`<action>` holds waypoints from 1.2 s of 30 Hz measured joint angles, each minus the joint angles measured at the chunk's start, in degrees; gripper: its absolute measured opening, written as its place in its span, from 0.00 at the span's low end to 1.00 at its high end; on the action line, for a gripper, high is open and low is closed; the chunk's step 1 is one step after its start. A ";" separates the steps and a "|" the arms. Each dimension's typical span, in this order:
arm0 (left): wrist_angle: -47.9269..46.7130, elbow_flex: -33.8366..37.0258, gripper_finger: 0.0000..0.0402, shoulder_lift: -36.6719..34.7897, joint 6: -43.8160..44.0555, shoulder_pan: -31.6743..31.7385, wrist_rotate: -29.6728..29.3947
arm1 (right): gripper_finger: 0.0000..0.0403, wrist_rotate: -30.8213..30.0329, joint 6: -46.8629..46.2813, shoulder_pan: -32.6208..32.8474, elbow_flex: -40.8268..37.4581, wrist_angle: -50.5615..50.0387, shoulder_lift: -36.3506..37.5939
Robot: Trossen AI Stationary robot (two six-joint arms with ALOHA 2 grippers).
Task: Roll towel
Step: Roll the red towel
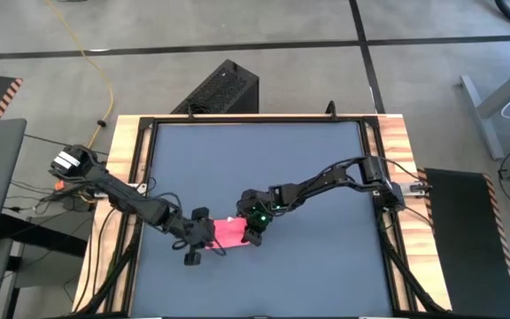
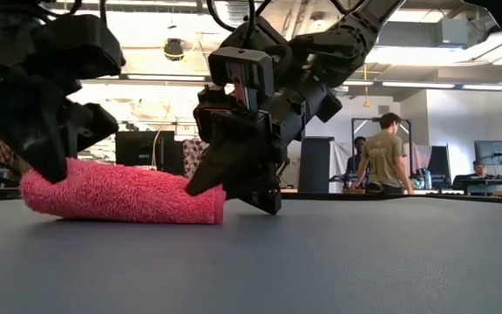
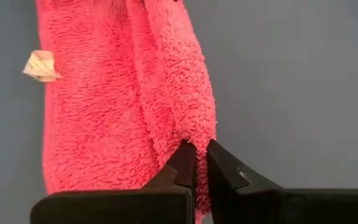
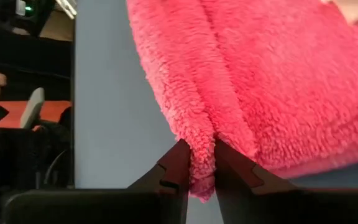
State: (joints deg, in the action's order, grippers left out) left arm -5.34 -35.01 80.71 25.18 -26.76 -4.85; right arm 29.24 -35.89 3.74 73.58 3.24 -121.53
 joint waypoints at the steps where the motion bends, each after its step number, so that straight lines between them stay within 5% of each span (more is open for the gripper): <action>1: 1.27 0.64 0.00 -0.24 -0.09 0.73 1.56 | 0.23 -0.84 0.45 0.03 -0.04 -0.80 0.47; 18: 12.84 9.80 0.00 -0.29 5.94 9.99 16.53 | 0.26 -7.99 9.84 1.20 -0.04 -5.35 4.09; 27: 12.38 9.80 0.00 -0.29 3.13 14.53 22.60 | 0.26 -24.97 23.30 6.19 0.07 -9.99 12.04; 32: 12.02 9.85 0.00 -0.27 2.25 17.48 25.68 | 0.26 -26.15 33.34 11.08 0.07 -4.80 10.89; 36: 12.41 9.89 0.00 -0.23 2.24 19.31 28.04 | 0.26 -34.99 41.06 14.82 -0.09 -4.46 9.44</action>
State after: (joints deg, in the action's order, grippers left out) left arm 7.07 -25.12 80.49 27.42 -7.46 23.18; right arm -5.75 5.17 18.55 73.49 -1.22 -112.09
